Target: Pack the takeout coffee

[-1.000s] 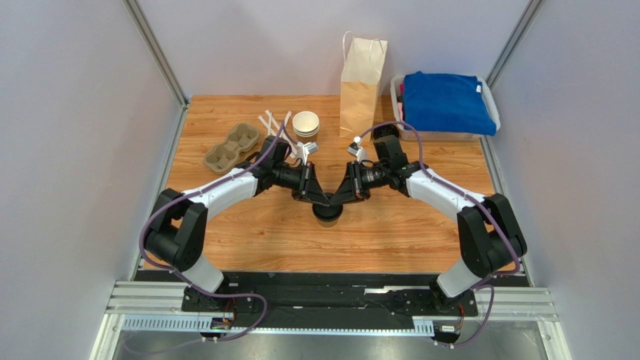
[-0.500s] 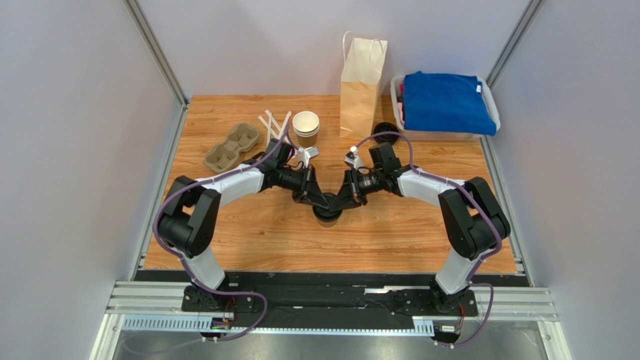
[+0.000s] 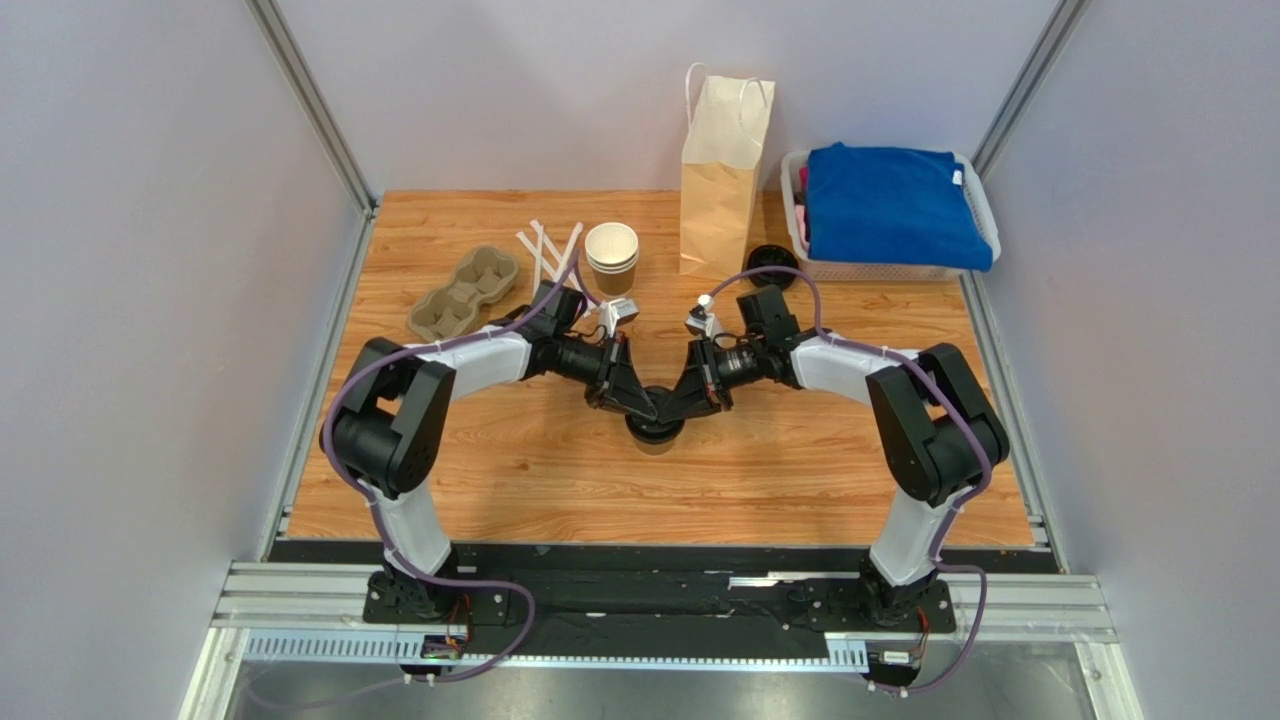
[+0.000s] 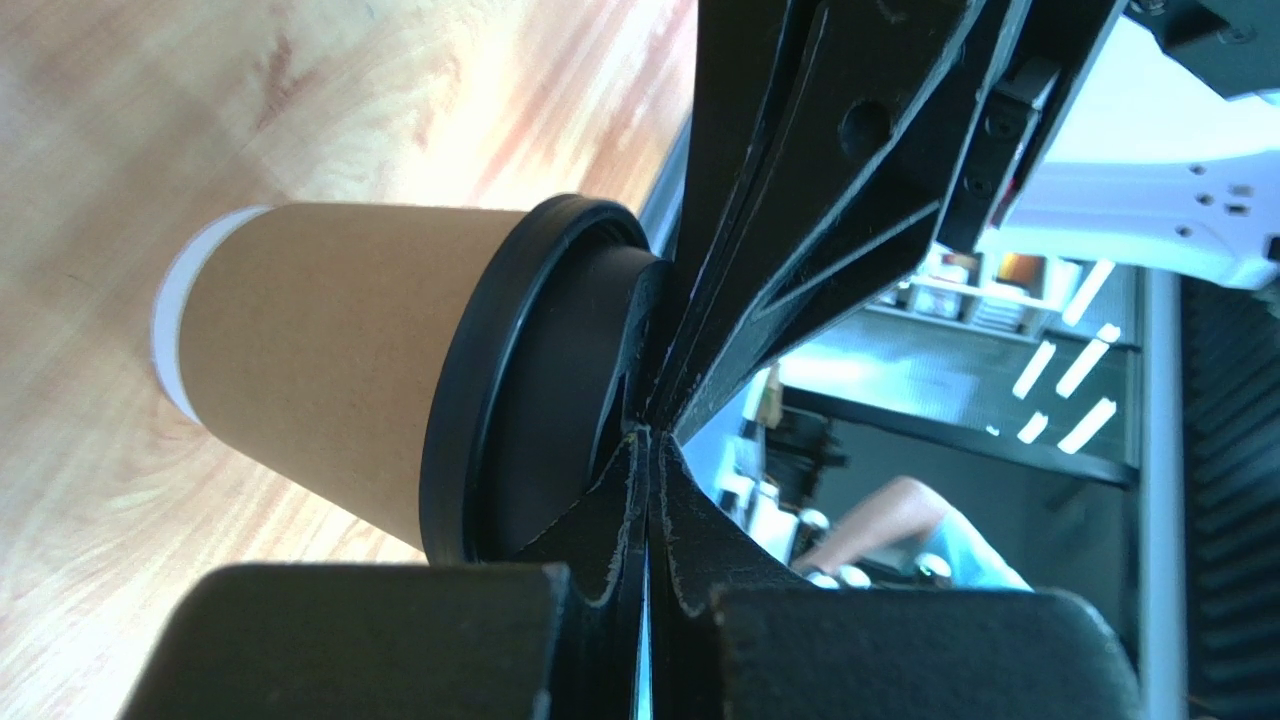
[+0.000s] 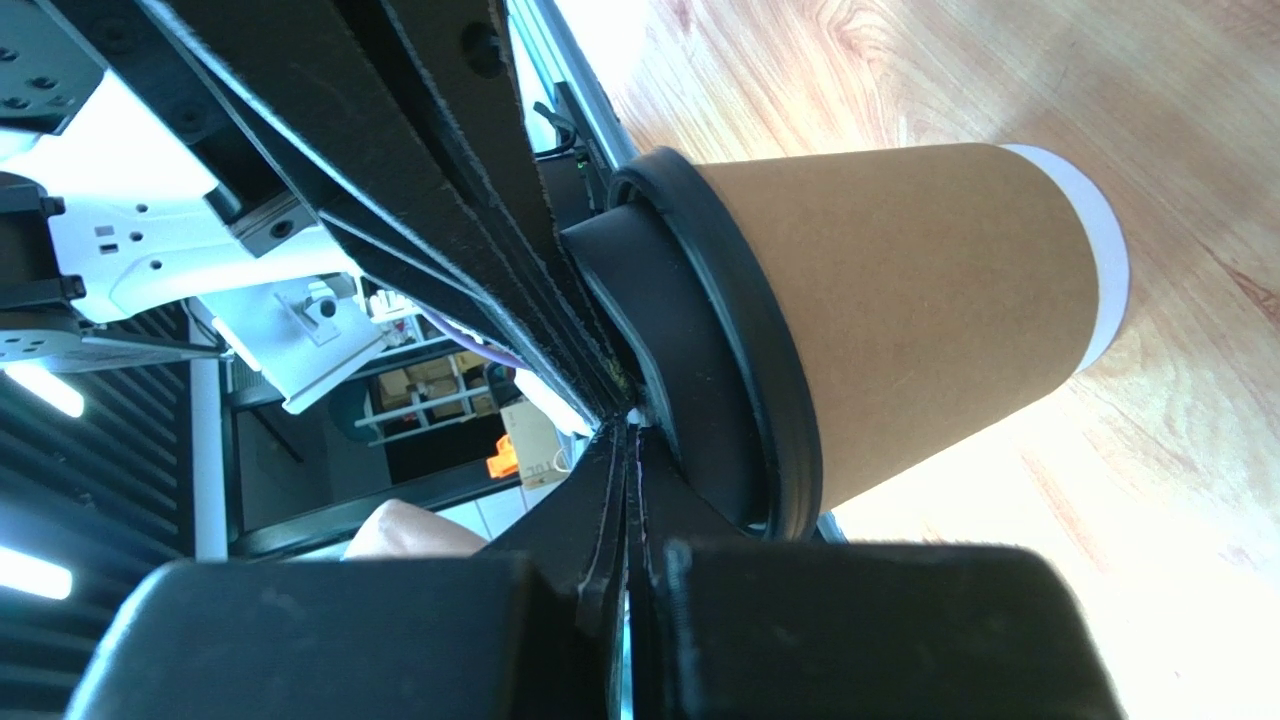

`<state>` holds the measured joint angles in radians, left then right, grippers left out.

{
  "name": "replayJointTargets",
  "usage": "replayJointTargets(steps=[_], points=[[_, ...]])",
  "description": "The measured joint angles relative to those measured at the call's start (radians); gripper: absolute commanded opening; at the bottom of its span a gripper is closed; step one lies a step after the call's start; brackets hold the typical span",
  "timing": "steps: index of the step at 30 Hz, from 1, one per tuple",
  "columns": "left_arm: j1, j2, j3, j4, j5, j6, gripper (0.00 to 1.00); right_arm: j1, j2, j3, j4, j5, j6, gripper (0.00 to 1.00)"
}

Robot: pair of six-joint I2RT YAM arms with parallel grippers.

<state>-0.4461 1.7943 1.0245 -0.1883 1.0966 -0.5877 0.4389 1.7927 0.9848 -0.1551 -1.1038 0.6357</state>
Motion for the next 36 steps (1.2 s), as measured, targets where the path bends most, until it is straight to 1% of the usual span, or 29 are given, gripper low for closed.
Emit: replayJointTargets(steps=[9,17,20,25,32,36], points=[[0.017,0.05,0.006,0.003,0.091,0.01,0.0,-0.009,0.032,0.009,0.011,-0.042,0.003,0.0],[0.017,0.056,0.021,-0.02,0.1,0.03,0.0,-0.01,0.026,0.011,0.013,-0.046,0.002,0.0],[0.016,0.053,0.031,-0.033,0.096,0.039,0.0,-0.009,0.005,0.008,0.011,-0.021,-0.002,0.04],[0.017,0.002,0.032,-0.031,0.024,0.06,0.03,0.008,-0.063,0.002,-0.002,0.066,-0.027,0.11],[0.019,-0.132,0.031,-0.068,-0.077,0.086,0.04,0.014,-0.195,0.027,-0.021,0.092,-0.034,0.18],[0.026,-0.227,0.013,-0.118,-0.161,0.087,0.06,0.011,-0.265,0.037,-0.06,0.106,-0.06,0.27]])
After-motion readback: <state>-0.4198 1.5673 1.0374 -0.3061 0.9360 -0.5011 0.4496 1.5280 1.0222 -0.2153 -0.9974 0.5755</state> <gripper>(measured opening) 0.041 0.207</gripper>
